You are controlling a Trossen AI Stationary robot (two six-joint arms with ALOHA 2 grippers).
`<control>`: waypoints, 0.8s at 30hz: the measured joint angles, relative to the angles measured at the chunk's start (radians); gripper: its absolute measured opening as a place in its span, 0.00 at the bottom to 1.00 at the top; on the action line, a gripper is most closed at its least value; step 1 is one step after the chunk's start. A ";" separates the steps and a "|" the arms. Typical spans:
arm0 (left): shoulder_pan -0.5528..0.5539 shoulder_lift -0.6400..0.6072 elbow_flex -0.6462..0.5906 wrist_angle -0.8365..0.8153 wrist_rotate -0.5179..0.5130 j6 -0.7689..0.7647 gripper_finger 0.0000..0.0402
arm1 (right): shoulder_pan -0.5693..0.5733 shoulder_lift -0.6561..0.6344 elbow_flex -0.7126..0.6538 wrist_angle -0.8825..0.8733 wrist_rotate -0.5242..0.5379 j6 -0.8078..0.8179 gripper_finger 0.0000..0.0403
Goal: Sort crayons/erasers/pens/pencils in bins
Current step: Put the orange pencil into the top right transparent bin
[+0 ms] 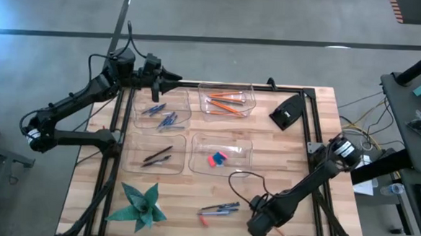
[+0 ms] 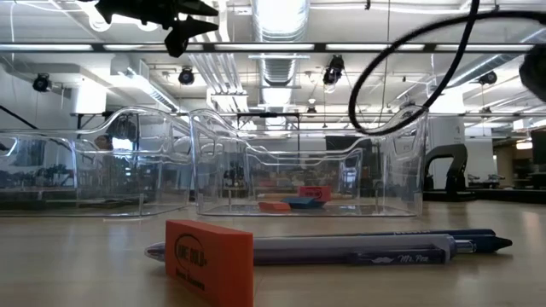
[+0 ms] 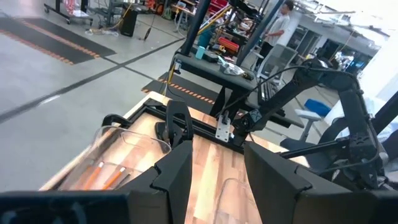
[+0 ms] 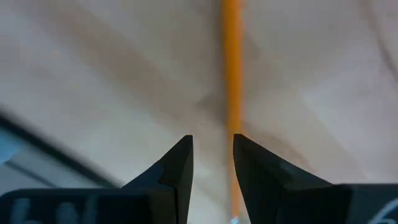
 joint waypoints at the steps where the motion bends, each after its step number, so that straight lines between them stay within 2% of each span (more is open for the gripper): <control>1: 0.000 0.000 0.000 0.000 0.000 0.011 0.33 | 0.000 0.011 -0.001 -0.010 0.000 -0.002 0.26; 11: 0.000 0.000 0.000 -0.002 0.000 0.036 0.33 | -0.001 0.071 0.002 -0.019 -0.009 -0.020 0.24; 21: 0.000 0.000 0.000 -0.002 0.000 0.036 0.33 | -0.002 0.071 0.000 -0.020 -0.016 -0.022 0.05; 24: 0.000 0.000 0.000 -0.002 0.000 0.036 0.33 | -0.002 0.070 0.000 -0.018 -0.023 -0.044 0.03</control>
